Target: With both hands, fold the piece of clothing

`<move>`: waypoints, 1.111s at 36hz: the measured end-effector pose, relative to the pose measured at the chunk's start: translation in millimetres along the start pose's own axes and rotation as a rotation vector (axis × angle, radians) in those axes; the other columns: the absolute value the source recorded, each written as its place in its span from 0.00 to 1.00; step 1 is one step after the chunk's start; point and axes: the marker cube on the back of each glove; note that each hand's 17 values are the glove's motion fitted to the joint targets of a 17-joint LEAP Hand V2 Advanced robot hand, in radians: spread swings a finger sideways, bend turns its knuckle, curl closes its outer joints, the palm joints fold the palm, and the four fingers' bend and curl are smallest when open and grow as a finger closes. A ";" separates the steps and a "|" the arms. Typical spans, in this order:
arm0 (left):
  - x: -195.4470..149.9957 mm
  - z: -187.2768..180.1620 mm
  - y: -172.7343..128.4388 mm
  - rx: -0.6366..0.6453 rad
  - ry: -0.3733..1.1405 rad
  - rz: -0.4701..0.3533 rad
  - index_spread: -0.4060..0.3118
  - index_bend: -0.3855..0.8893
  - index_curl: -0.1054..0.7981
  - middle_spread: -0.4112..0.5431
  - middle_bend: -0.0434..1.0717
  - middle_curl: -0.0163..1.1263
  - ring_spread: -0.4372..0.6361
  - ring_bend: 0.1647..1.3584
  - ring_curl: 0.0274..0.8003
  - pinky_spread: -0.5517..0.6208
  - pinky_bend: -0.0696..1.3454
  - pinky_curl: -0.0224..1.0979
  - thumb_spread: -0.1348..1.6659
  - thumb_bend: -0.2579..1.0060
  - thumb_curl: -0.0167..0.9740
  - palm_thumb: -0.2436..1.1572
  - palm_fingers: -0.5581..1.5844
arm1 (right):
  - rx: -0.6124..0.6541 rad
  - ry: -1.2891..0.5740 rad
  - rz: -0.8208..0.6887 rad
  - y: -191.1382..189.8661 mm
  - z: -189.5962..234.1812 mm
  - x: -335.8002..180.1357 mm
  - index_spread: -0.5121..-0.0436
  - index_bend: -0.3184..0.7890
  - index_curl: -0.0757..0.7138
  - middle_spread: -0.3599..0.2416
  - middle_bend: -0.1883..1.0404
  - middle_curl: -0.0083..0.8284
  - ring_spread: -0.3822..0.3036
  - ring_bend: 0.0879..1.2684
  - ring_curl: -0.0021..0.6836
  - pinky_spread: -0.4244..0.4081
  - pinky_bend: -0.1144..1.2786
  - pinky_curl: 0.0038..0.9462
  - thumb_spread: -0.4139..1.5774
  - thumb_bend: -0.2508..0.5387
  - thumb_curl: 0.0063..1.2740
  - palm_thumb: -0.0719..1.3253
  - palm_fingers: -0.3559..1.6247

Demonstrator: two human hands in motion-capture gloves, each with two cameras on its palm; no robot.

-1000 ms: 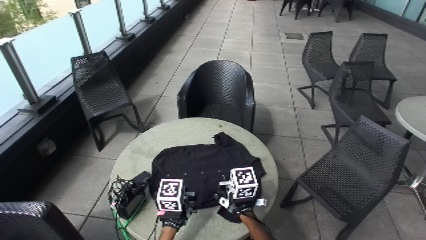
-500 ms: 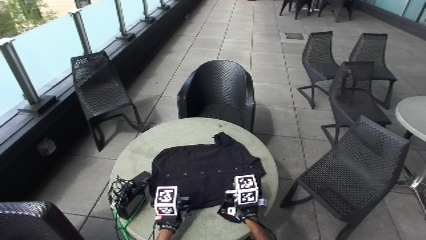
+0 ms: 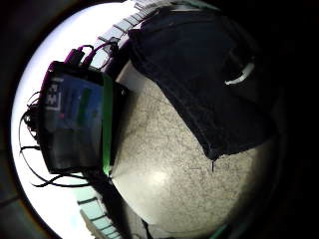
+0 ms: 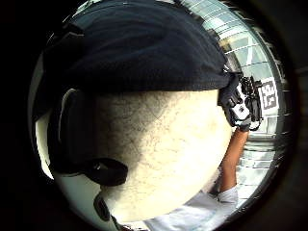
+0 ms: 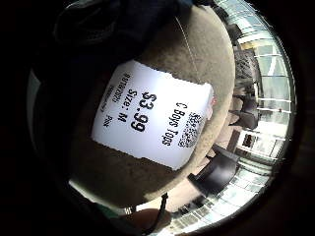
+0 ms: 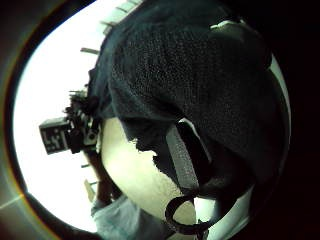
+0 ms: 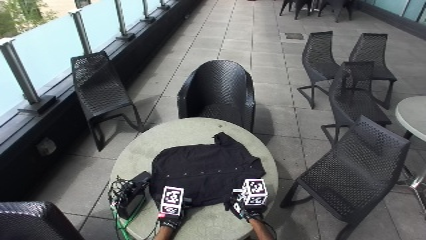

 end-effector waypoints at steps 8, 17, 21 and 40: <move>-1.4 -14.3 18.0 0.038 -0.104 0.007 0.30 0.54 0.48 0.25 0.23 0.32 0.27 0.39 0.34 0.47 0.30 0.31 0.82 0.28 0.32 0.58 0.72 | 0.376 0.099 -0.156 -70.9 48.0 34.1 0.28 0.66 0.50 0.25 0.39 0.39 0.38 0.26 0.36 0.64 0.33 0.28 0.81 0.51 0.23 0.54 0.62; 2.1 -62.7 71.6 -0.173 0.162 0.126 0.17 0.49 0.52 0.12 0.36 0.39 0.12 0.36 0.40 0.34 0.23 0.33 0.80 0.28 0.34 0.63 0.83 | 0.146 0.005 -0.332 -23.0 5.1 40.9 0.38 0.56 0.56 0.19 0.46 0.47 0.18 0.38 0.50 0.44 0.27 0.31 0.81 0.53 0.23 0.62 0.81; -2.5 -97.9 80.1 -0.232 0.201 0.190 0.14 0.45 0.53 0.08 0.42 0.42 0.08 0.43 0.45 0.28 0.22 0.35 0.81 0.28 0.33 0.64 0.88 | 0.024 -0.089 -0.371 -13.1 -21.4 39.1 0.42 0.48 0.56 0.18 0.57 0.53 0.16 0.44 0.56 0.38 0.28 0.33 0.80 0.51 0.22 0.63 0.89; -26.6 -104.0 -73.1 -0.304 -0.027 0.058 0.11 0.46 0.57 0.03 0.58 0.52 0.04 0.73 0.67 0.14 0.55 0.52 0.86 0.28 0.29 0.68 0.89 | 0.025 0.232 -0.077 -132.6 -116.1 -24.3 0.47 0.45 0.58 0.24 0.70 0.65 0.24 0.72 0.77 0.14 0.54 0.48 0.84 0.45 0.19 0.66 0.90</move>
